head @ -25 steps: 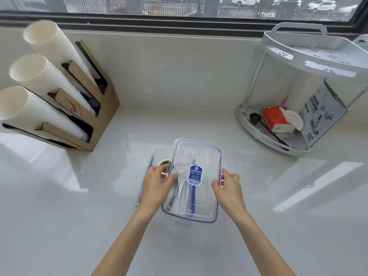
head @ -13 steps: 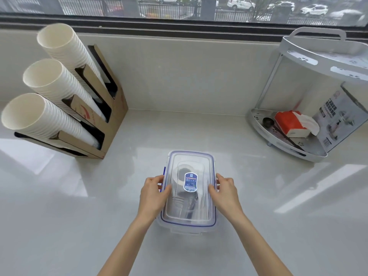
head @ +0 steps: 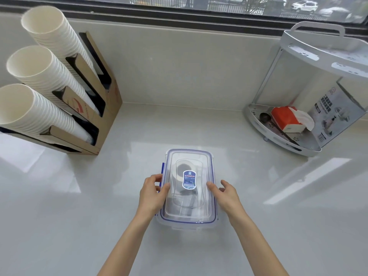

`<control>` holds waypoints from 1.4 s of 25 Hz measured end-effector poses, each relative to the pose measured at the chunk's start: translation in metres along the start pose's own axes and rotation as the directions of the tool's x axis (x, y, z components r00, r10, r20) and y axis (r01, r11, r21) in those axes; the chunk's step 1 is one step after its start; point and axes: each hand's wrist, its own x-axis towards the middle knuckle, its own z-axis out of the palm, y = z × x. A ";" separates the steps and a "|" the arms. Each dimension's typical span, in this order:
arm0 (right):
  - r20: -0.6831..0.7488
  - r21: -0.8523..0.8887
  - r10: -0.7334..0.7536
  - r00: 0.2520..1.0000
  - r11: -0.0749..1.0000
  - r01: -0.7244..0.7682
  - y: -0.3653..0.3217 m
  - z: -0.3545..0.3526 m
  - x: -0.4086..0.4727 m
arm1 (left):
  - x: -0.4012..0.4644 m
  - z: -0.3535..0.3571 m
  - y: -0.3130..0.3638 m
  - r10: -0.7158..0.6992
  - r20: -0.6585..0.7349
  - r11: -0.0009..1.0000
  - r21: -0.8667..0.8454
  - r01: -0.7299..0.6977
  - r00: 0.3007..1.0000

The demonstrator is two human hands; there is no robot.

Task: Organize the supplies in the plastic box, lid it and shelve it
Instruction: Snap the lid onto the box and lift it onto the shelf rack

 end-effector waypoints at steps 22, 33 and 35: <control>-0.156 -0.126 -0.255 0.954 0.963 0.237 -0.003 0.014 -0.003 | -0.003 0.002 0.002 -0.078 0.037 0.994 -0.069 0.081 0.996; -0.141 -0.094 -0.256 0.956 0.965 0.245 -0.004 0.012 -0.005 | 0.003 -0.006 -0.001 -0.263 0.144 0.952 -0.119 0.281 0.954; -0.137 -0.084 -0.247 0.959 0.968 0.237 -0.004 0.012 -0.005 | 0.007 -0.007 0.000 -0.254 0.097 0.964 -0.049 0.260 0.962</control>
